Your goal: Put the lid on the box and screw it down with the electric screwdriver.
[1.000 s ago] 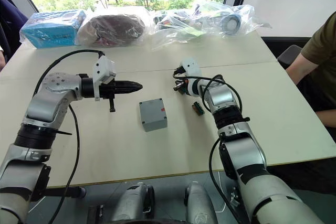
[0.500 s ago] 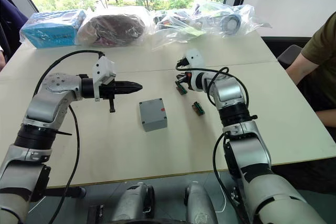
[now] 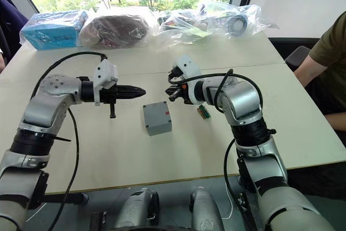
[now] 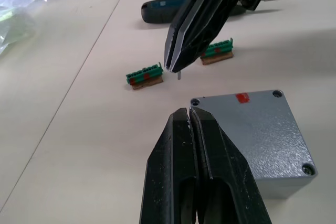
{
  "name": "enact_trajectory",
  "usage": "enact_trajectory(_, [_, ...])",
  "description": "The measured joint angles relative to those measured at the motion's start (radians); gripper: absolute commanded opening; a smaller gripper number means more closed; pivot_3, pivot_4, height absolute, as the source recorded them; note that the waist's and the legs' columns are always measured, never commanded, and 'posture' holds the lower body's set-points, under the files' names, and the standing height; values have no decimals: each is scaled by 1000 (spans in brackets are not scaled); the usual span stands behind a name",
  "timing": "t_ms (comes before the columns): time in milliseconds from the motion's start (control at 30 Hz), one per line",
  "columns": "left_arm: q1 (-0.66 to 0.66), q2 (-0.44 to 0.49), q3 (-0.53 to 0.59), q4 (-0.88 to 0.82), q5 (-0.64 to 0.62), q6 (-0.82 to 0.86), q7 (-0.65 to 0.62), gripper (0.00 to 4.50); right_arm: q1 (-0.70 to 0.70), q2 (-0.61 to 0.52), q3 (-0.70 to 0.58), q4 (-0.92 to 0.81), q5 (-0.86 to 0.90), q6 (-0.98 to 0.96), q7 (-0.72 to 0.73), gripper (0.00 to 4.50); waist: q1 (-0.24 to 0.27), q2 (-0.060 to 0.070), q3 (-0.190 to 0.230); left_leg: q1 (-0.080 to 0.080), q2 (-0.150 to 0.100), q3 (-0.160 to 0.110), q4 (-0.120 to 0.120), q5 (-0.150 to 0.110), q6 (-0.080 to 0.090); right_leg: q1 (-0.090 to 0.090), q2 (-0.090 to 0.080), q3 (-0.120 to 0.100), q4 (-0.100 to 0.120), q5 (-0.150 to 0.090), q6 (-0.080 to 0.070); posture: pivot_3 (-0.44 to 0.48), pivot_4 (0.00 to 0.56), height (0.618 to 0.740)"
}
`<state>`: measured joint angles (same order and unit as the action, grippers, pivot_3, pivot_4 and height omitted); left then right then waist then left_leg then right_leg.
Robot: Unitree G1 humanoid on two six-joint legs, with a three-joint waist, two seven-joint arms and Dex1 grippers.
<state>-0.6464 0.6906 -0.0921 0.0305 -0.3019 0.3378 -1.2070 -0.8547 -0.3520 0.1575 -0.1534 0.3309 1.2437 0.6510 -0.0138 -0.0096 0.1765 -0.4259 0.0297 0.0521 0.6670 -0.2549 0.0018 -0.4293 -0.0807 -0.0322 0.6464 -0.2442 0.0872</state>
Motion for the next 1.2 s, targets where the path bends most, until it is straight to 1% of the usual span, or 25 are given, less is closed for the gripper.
enact_trajectory(167, [26, 18, 0, -17, -3, 3, -13, 0, 11, -1, 24, -12, 14, 17, -17, 37, 2, 0, 0, 0, 0, 0, 0, 0, 0, 0, 0, 0, 0, 0, 0, 0, 150, 740])
enact_trajectory(567, [28, 18, -5, -31, -2, 3, -9, 0, 23, -3, 67, -21, 32, 5, -39, 37, 1, 0, 0, 0, 0, 0, 0, 0, 0, 0, 0, 0, 0, 0, 0, 0, 150, 740])
enact_trajectory(1167, [28, 18, -5, -32, 8, 0, 0, 0, 40, -33, 153, 48, -13, -125, -31, 37, 1, 0, 0, 0, 0, 0, 0, 0, 0, 0, 0, 0, 0, 0, 0, 0, 150, 740])
enact_trajectory(1200, [28, 18, -6, -32, 8, -1, 0, 0, 44, -38, 157, 48, -14, -139, -25, 274, 1, 0, 0, 0, 0, 0, 0, 0, 0, 0, 0, 0, 0, 0, 0, 0, 150, 740])
